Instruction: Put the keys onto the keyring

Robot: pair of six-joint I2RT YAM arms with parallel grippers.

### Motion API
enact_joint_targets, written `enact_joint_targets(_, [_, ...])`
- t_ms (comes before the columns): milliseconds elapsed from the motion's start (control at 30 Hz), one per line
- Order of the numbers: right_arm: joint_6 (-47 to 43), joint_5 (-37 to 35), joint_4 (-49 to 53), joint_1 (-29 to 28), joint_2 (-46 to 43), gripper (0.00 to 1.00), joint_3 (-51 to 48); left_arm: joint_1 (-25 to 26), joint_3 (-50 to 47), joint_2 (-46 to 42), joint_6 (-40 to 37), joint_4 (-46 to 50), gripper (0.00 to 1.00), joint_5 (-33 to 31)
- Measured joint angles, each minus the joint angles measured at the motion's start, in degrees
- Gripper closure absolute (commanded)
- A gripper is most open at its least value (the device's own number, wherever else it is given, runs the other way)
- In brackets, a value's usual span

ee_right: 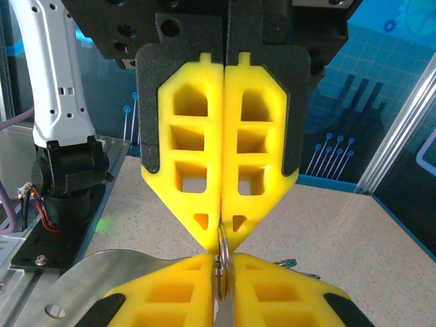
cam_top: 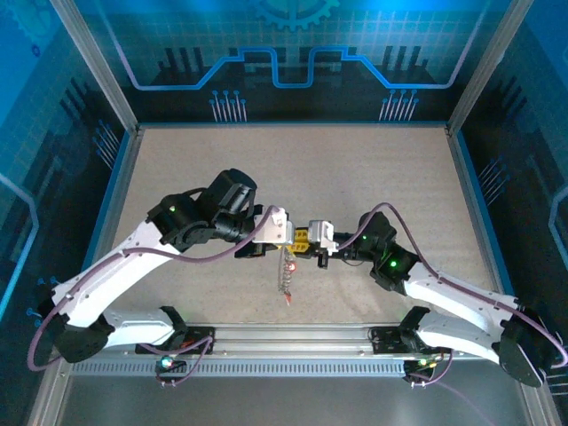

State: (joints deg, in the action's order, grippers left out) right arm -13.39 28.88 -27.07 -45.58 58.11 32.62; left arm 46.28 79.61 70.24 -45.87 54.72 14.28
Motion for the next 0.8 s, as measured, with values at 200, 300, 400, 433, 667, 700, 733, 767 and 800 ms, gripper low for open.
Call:
enact_joint_targets(200, [-0.63, 0.13, 2.19, 0.0, 0.15, 1.0, 0.72, 1.81, 1.88, 1.2, -2.14, 2.6, 1.0, -3.87])
enact_joint_targets(300, [-0.24, 0.22, 1.55, 0.17, 0.2, 1.0, 0.7, 1.9, 1.53, 0.83, -2.1, 1.9, 0.82, -4.22])
enact_joint_targets(400, [0.94, 0.7, -2.56, 0.76, 0.2, 1.0, -0.63, 1.88, -2.49, -2.45, -1.25, -2.64, 0.78, -3.96])
enact_joint_targets(433, [1.33, 1.11, -4.46, 0.83, 0.2, 1.0, -1.42, 1.75, -4.42, -4.09, -0.76, -4.31, 0.78, -3.74])
enact_joint_targets(667, [3.3, 3.08, -14.67, 1.03, -0.72, 1.0, -4.72, 0.37, -14.64, -12.7, 3.72, -15.28, 0.77, 1.84])
enact_joint_targets(700, [3.5, 3.28, -15.56, 1.03, -0.94, 1.0, -4.76, 0.37, -15.5, -13.25, 4.13, -16.65, 0.78, 2.34])
enact_joint_targets(733, [3.54, 3.54, -16.65, 1.03, -1.2, 1.0, -4.79, 0.37, -16.44, -13.84, 4.76, -18.36, 0.78, 2.89])
enact_joint_targets(767, [3.56, 3.93, -17.51, 1.03, -1.4, 1.0, -4.79, 0.37, -17.09, -14.23, 5.22, -19.63, 0.78, 3.34])
enact_joint_targets(800, [3.61, 4.24, -18.05, 1.03, -1.53, 1.0, -4.79, 0.37, -17.42, -14.45, 5.49, -20.57, 0.78, 3.63])
